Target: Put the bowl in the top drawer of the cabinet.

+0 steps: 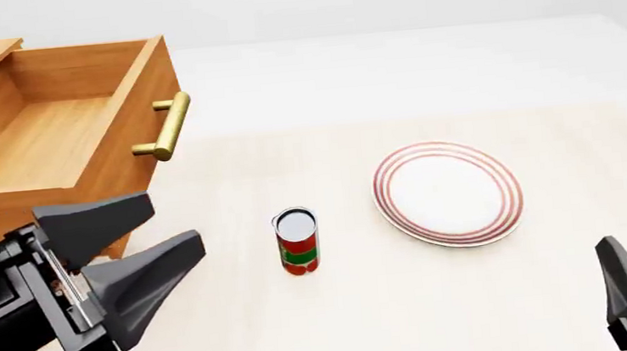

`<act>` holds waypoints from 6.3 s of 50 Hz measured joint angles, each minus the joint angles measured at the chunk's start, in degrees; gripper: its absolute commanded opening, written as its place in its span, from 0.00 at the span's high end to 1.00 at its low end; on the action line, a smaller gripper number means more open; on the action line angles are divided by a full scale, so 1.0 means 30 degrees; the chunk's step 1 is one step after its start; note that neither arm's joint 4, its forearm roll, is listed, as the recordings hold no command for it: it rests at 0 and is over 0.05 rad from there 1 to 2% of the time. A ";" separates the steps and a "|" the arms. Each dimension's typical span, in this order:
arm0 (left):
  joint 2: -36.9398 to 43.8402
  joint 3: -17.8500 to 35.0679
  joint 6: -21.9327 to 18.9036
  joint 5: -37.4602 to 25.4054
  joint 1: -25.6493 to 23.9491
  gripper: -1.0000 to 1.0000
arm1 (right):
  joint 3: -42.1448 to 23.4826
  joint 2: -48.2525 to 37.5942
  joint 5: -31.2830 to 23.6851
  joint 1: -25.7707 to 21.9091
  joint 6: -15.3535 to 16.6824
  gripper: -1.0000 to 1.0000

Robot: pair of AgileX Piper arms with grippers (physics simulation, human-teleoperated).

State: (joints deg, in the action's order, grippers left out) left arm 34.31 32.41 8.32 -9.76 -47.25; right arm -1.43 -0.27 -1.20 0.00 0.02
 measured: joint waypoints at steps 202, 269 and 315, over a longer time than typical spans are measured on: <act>2.1559 0.5000 1.4955 0.6583 -0.9410 0.00 | 0.0000 -0.0001 0.0000 -0.0001 0.0000 0.00; 2.4618 0.5627 1.6476 0.8290 -1.0490 0.00 | 0.0000 -0.0001 -0.0001 -0.0001 0.0000 0.00; 2.5781 0.6167 1.6662 0.8648 -1.0675 0.00 | 0.0000 -0.0001 -0.0001 0.0001 0.0001 0.00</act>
State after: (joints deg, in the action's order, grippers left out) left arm 111.65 50.92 58.30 16.18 -79.27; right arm -1.43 -0.27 -1.20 0.00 0.02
